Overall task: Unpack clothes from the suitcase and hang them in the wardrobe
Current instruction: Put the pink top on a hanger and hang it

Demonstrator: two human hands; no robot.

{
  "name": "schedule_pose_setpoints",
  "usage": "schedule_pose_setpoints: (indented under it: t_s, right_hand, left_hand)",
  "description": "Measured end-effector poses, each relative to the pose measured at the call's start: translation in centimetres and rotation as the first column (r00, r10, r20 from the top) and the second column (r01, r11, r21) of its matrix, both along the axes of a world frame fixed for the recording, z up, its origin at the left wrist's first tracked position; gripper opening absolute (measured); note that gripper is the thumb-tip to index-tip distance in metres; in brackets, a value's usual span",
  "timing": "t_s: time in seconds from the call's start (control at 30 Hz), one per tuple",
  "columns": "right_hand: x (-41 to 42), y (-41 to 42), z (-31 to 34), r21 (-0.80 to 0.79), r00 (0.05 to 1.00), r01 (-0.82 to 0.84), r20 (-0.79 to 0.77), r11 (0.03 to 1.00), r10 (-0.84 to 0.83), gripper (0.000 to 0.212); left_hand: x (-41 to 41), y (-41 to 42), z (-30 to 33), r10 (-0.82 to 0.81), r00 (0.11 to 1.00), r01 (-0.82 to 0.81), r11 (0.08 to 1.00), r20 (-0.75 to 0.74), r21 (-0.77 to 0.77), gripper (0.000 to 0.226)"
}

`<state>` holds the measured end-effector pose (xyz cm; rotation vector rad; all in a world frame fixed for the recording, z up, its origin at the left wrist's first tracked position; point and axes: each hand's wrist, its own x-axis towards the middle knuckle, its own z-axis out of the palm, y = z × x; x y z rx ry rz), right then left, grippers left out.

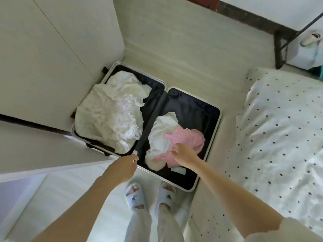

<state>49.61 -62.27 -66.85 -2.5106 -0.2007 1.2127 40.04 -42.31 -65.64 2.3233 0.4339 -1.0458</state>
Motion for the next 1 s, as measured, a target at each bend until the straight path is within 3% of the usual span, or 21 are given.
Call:
schedule_pose_setpoints:
  t_s: [0.1, 0.27, 0.33, 0.43, 0.6, 0.67, 0.77, 0.87, 1.0]
  right_hand:
    - [1.3, -0.8, -8.4, -0.016, 0.996, 0.009, -0.086, 1.000, -0.011, 0.025]
    - [3.8, -2.0, -21.5, -0.133, 0.995, -0.013, -0.104, 0.991, -0.001, 0.033]
    - [5.0, -1.6, -25.8, -0.166, 0.996, -0.040, -0.088, 0.985, 0.026, 0.033]
    - [7.1, -1.0, -33.1, -0.210, 0.990, -0.127, 0.033, 0.970, 0.136, 0.034]
    - [10.8, -0.7, -42.6, -0.508, 0.898, -0.234, 0.215, 0.829, 0.385, 0.059]
    - [12.2, -1.2, -44.3, -0.595, 0.840, -0.335, 0.162, 0.730, 0.518, 0.058]
    - [12.7, -1.2, -45.3, -0.644, 0.817, -0.397, 0.077, 0.655, 0.571, 0.035]
    - [11.7, -0.9, -43.7, -0.566, 0.834, -0.446, 0.019, 0.694, 0.551, 0.028]
    - [10.1, -1.3, -37.0, -0.452, 0.882, -0.435, -0.043, 0.779, 0.469, 0.028]
  left_hand:
    - [1.4, 0.0, -8.2, 0.004, 0.998, -0.006, 1.000, -0.063, -0.023, 0.034]
    - [3.8, 0.8, -22.3, -0.009, 0.994, 0.007, 1.000, -0.112, -0.011, 0.039]
    - [5.1, 1.0, -26.0, -0.025, 0.997, 0.027, 0.999, -0.079, 0.033, 0.046]
    - [6.8, 0.9, -31.5, -0.059, 0.994, 0.044, 0.986, 0.089, 0.161, 0.057]
    - [7.4, 0.6, -41.6, -0.155, 0.965, 0.086, 0.949, 0.210, 0.303, 0.072]
    - [7.2, 0.3, -43.3, -0.163, 0.955, 0.077, 0.943, 0.247, 0.325, 0.077]
    - [7.0, 0.3, -43.9, -0.171, 0.957, 0.085, 0.939, 0.235, 0.334, 0.080]
    - [7.5, 0.3, -43.0, -0.119, 0.971, 0.058, 0.959, 0.207, 0.277, 0.074]
    - [8.4, 0.6, -37.8, 0.075, 0.996, -0.080, 0.991, 0.045, 0.110, 0.055]
